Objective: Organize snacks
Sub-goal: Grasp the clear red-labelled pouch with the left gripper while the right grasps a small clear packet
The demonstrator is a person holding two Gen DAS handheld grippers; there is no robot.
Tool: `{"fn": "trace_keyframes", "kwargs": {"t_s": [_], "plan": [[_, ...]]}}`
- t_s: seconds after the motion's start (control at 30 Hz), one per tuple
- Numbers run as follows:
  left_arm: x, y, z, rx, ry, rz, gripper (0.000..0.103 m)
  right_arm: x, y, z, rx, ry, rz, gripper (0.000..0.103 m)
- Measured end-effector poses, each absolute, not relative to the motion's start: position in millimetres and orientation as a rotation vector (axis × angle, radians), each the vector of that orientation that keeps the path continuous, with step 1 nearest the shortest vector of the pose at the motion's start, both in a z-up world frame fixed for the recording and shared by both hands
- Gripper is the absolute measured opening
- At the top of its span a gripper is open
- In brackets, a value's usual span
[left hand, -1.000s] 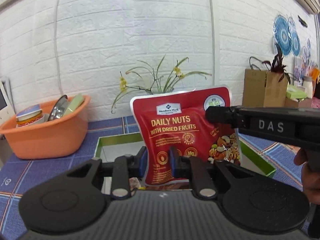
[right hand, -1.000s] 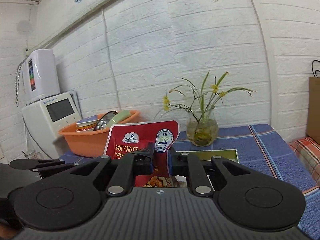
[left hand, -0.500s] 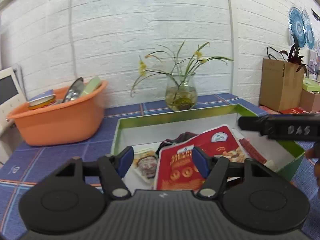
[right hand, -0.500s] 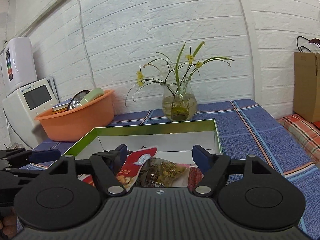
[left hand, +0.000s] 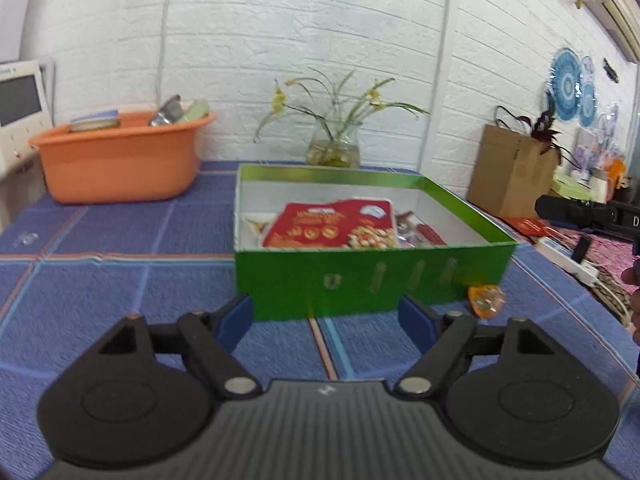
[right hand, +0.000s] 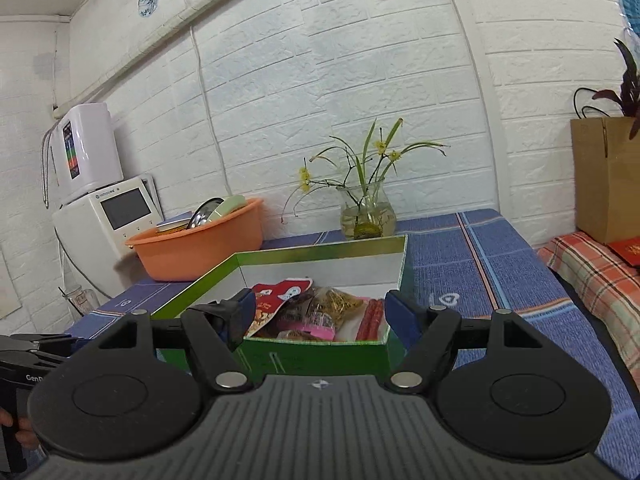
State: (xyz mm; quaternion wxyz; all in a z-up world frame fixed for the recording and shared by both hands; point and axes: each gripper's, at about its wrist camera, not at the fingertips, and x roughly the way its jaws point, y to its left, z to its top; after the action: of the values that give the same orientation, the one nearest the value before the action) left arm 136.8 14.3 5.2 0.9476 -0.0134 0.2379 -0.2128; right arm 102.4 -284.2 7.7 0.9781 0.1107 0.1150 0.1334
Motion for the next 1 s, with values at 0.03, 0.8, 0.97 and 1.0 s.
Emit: {"fn": "trace_keyframes", "kwargs": {"t_s": [0.03,0.8,0.97,1.0], "plan": [[134,11,3,-0.016,0.484,-0.449,0.093,99,-287,5,0.229,0.247,0.267,0.103],[48,-65,-9,0.352,0.393,-0.879,0.102,109,-286,-36,0.252,0.445,0.262,0.071],[93,-72,-15,0.228,0.543,-0.877,0.099,95,-285,-30,0.234,0.434,0.291,0.071],[99,-73,-15,0.210,0.560,-0.867,0.099,94,-287,-30,0.230,0.429,0.280,0.071]]}}
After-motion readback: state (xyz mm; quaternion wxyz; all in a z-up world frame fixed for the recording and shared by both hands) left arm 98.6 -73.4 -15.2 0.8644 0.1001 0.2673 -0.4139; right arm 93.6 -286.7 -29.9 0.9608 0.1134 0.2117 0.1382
